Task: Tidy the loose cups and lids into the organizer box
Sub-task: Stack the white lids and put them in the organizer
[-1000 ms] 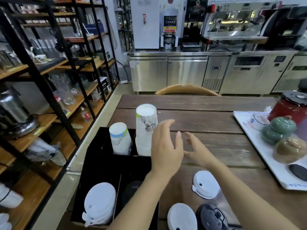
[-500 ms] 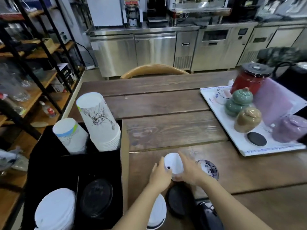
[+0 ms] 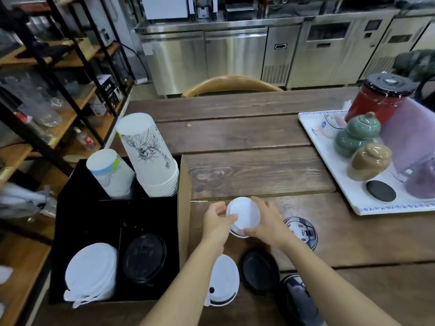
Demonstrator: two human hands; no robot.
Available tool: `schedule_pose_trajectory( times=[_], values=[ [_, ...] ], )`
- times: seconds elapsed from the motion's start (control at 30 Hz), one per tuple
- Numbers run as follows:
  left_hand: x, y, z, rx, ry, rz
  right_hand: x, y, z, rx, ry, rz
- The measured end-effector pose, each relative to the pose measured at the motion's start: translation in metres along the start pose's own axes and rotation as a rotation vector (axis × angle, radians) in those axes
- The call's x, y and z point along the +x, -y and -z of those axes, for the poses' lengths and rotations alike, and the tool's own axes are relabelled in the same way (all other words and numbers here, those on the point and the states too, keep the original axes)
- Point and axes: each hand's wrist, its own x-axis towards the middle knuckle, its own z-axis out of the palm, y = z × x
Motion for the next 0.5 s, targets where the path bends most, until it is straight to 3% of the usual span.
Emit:
schedule_pose_trajectory(
  times=[0.27, 0.5],
  values=[
    [-0.013, -0.003, 0.018, 0.08, 0.004, -0.078, -0.012, 0.011, 0.001, 0.125, 0.08, 0.068],
    [-0.03, 0.016, 0.038, 0.447, 0.091, -0.059, -0.033, 0.012, -0.005, 0.055, 0.25, 0.058]
  ],
)
